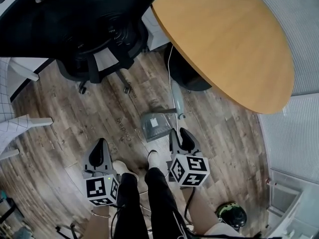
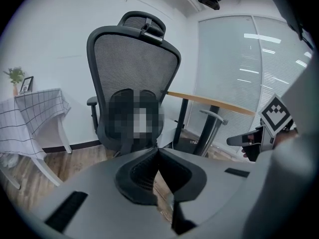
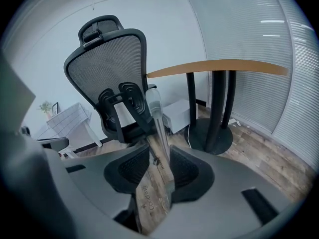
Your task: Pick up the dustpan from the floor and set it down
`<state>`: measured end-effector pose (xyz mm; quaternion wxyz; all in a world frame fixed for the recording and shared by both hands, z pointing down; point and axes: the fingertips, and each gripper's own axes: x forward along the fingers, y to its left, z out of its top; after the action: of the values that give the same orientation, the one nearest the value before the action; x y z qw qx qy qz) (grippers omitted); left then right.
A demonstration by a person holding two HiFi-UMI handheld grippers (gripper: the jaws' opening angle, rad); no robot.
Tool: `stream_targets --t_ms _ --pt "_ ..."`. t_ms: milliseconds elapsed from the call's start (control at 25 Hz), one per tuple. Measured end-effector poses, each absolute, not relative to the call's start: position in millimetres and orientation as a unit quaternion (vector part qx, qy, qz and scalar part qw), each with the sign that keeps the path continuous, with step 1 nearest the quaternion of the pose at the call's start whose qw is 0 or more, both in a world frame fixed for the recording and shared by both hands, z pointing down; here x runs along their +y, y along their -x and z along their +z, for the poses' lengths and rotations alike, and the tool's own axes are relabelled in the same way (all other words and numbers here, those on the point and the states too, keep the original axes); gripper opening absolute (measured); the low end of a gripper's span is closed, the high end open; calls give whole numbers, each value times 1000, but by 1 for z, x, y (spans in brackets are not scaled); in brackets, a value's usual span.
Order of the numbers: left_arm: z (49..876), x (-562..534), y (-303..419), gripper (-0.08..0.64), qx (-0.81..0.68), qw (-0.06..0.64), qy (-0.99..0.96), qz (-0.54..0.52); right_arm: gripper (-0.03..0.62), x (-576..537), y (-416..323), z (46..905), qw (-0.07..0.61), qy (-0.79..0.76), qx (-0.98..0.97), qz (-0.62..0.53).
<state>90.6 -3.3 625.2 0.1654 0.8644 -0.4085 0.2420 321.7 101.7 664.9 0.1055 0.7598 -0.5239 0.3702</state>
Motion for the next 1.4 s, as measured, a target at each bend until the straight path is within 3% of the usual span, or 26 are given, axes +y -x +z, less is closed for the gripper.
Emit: stream_targets --t_ms 400,1400 --pt "639 -1 -73 18 -427 175 -853 245 195 80 -324 680 106 -754 -544 353" --pt "658 8 -34 17 -474 188 -823 251 199 37 -346 704 112 -756 -562 318"
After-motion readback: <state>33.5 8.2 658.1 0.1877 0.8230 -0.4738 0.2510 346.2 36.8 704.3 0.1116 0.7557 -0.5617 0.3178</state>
